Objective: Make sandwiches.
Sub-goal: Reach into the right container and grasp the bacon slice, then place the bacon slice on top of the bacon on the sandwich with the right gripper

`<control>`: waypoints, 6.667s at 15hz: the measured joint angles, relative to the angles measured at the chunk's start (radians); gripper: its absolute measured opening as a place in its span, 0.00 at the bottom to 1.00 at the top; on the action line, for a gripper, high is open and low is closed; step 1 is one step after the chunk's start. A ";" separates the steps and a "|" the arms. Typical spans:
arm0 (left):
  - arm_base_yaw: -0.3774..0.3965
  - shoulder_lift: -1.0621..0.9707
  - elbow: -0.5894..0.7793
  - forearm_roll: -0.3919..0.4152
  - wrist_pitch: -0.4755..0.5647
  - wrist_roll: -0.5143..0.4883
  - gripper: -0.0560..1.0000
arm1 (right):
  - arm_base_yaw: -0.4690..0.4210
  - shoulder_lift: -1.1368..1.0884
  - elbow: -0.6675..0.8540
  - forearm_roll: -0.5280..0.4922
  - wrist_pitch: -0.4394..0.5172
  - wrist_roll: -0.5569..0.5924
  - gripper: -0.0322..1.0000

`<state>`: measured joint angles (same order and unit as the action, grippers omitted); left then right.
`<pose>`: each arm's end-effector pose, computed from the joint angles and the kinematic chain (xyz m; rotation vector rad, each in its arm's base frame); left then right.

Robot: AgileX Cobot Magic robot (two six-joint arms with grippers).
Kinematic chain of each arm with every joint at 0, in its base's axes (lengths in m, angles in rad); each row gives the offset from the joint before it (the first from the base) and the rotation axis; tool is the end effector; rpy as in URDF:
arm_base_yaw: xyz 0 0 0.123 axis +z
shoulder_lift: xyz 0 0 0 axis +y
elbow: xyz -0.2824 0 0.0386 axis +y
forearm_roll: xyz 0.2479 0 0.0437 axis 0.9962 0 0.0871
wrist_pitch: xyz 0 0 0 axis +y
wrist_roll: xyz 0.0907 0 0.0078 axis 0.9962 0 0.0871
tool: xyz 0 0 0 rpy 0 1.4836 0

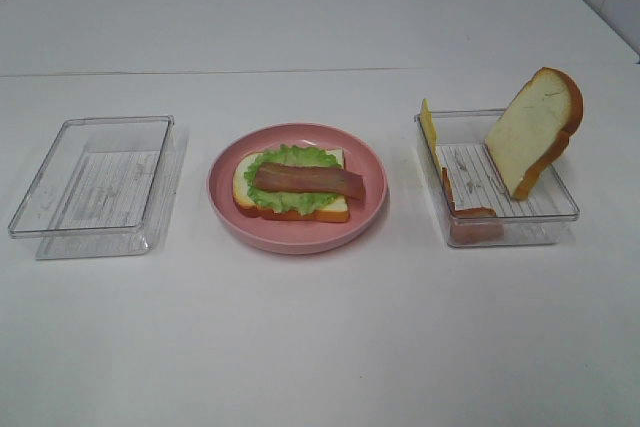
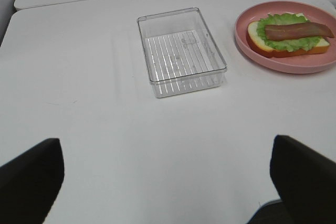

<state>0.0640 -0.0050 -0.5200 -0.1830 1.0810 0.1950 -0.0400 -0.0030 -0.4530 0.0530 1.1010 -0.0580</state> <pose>-0.0086 -0.0152 0.2821 0.1460 2.0213 -0.0552 -0.0019 0.0044 0.2610 -0.0215 2.1272 0.0066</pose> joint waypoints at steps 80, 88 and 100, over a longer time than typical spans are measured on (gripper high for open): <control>0.000 0.000 0.000 0.002 0.000 -0.001 0.99 | 0.273 2.018 -1.039 0.241 0.010 0.094 0.05; 0.000 0.000 0.000 0.002 0.000 -0.003 0.99 | 0.393 2.006 -1.384 0.214 0.106 0.211 0.05; 0.000 0.000 0.000 0.003 0.000 -0.003 0.99 | 0.627 2.146 -1.421 0.361 -0.020 0.235 0.05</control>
<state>0.0640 -0.0050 -0.5200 -0.1800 1.0810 0.1920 0.5870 2.1430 -1.8740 0.4140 1.0810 0.1770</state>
